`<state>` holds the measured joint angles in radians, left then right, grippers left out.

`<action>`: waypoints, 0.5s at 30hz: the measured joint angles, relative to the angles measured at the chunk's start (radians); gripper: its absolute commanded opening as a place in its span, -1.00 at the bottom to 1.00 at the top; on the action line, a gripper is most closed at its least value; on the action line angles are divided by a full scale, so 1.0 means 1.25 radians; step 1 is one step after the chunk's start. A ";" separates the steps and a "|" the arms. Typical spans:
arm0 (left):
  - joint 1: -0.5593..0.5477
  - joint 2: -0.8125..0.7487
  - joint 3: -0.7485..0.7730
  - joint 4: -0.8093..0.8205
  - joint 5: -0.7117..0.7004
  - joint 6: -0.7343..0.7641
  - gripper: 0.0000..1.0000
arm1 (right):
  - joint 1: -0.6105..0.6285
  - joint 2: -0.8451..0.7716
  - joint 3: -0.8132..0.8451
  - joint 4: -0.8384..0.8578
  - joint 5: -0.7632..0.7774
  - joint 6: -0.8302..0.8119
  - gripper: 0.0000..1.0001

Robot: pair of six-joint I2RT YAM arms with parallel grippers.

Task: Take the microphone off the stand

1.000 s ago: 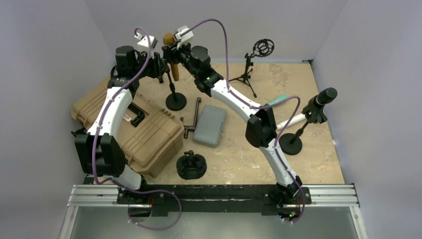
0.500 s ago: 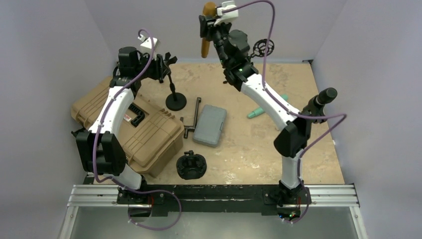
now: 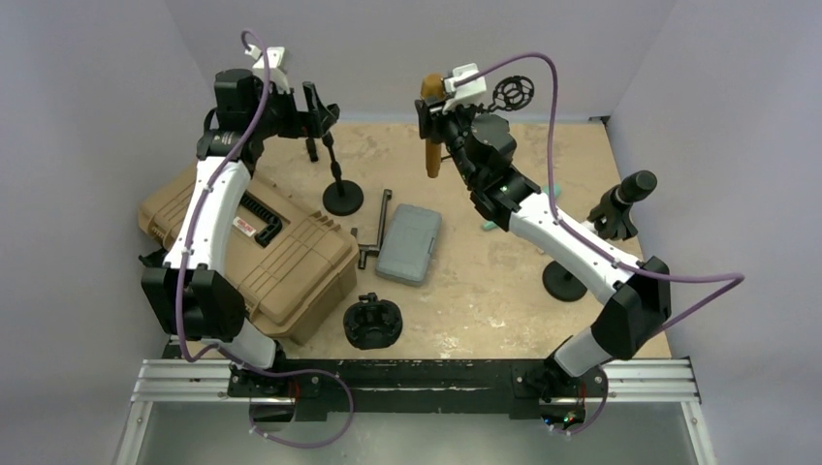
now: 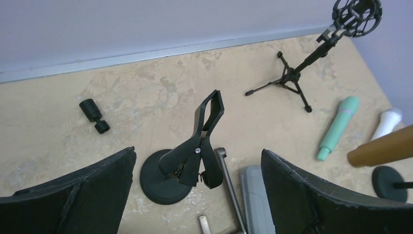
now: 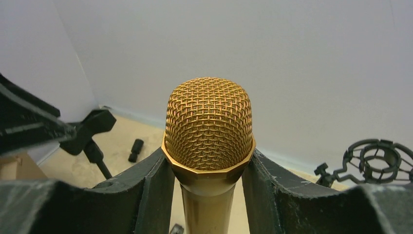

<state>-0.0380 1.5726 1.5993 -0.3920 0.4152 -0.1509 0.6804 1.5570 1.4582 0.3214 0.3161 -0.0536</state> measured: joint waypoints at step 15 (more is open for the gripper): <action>0.020 0.072 0.157 -0.138 -0.024 -0.146 0.08 | 0.000 -0.108 -0.064 -0.023 -0.016 0.014 -1.00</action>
<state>-0.0135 1.6623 1.7950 -0.5648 0.3851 -0.3336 0.6804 1.4216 1.3785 0.2928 0.2962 -0.0360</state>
